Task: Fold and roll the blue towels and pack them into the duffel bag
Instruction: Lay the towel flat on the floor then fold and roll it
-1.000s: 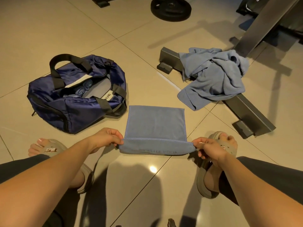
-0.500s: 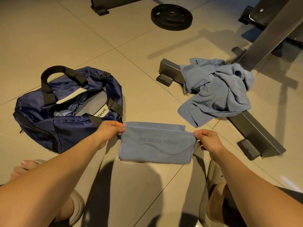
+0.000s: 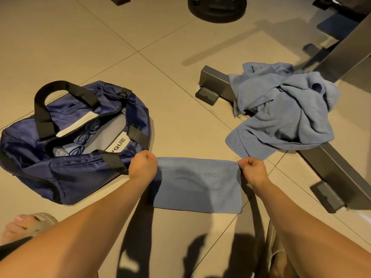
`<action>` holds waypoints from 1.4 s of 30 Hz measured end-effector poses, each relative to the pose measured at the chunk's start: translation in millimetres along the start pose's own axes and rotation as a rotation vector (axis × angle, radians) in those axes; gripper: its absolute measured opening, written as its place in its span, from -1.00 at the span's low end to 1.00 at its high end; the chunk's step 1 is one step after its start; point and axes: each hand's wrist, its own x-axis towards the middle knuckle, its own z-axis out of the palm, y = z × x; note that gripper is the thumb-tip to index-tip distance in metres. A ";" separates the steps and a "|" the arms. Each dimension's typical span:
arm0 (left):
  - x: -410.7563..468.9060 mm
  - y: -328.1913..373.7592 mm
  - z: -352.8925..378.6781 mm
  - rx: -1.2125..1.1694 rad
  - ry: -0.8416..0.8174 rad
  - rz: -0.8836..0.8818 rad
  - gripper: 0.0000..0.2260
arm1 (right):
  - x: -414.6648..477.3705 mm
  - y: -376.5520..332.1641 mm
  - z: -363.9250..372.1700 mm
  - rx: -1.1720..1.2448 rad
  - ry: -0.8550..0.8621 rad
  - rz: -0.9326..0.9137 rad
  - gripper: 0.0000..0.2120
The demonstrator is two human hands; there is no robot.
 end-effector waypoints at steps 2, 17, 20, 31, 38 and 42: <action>-2.1 -1.0 5.0 0.022 0.032 0.027 -0.93 | -0.7 0.4 -2.7 0.023 -0.026 0.005 -0.88; -1.5 -12.2 2.8 0.143 -0.063 0.257 -0.85 | 11.0 3.9 8.5 -0.277 0.053 -0.120 -0.95; -1.2 -12.3 1.7 0.155 -0.085 0.254 -0.83 | 10.8 3.5 8.1 -0.265 -0.021 -0.126 -0.84; 3.7 0.4 -9.2 -0.037 -0.220 0.204 -0.91 | 13.7 -5.9 6.7 -0.528 -0.009 -0.119 -0.91; -0.8 36.5 -31.8 -0.280 -0.419 0.380 -0.97 | -16.5 -91.3 40.4 -0.655 -0.196 -0.501 -0.72; -15.2 63.9 -40.1 -0.273 -0.469 0.468 -0.94 | -36.0 -138.0 73.1 -0.476 -0.676 -0.507 -0.43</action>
